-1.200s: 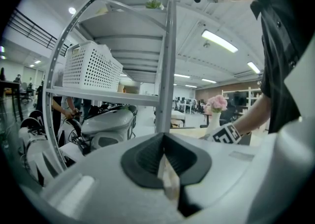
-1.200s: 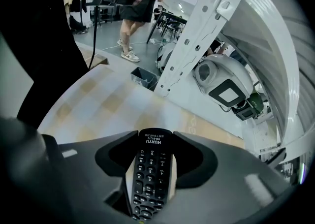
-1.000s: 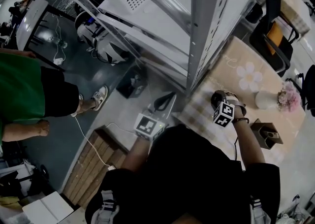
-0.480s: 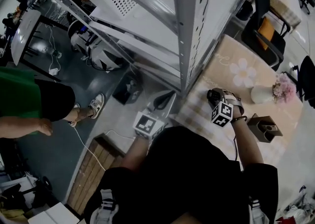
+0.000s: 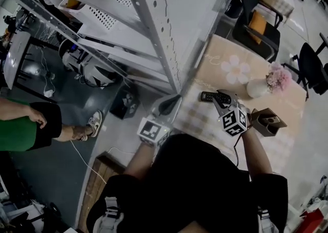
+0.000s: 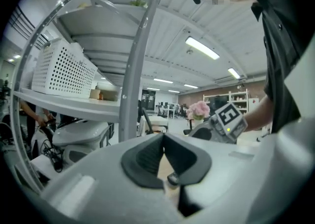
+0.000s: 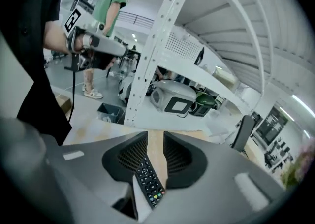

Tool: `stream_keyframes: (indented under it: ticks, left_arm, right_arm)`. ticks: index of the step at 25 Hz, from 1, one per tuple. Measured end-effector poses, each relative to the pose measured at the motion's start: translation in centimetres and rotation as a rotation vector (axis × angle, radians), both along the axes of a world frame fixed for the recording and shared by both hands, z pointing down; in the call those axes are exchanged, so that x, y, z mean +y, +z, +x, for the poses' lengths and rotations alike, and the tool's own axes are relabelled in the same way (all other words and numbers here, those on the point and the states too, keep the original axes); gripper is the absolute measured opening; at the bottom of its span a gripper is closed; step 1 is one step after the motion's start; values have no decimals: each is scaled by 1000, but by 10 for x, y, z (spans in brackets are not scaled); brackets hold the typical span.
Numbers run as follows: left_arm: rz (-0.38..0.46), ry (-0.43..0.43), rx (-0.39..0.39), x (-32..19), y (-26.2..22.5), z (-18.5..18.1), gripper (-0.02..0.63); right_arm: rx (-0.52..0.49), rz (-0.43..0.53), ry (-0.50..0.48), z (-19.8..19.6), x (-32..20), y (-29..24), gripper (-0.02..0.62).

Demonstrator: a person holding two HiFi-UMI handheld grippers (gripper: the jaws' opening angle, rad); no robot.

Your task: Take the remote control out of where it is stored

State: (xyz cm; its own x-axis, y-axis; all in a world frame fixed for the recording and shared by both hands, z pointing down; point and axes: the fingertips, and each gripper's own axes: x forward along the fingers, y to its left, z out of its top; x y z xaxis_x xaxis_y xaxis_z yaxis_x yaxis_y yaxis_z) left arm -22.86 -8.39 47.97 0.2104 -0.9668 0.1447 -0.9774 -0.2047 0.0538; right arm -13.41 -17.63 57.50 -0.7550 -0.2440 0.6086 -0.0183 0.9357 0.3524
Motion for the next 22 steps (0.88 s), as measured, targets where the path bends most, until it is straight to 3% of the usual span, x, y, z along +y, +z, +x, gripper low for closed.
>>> stream_keyframes:
  ticks: [7,13,22]
  left_arm:
    - [46,75,18,-28,-22,40,2]
    - [56,192,43,-58,-30,90,2]
    - [57,365,78,-91,-33,157,2]
  right_arm:
    - [-244,-63,185,53,-9,-69,60]
    - [-435,-34,363,118,-22,-112,17]
    - [-582,-42,616,217,-31,-123,6]
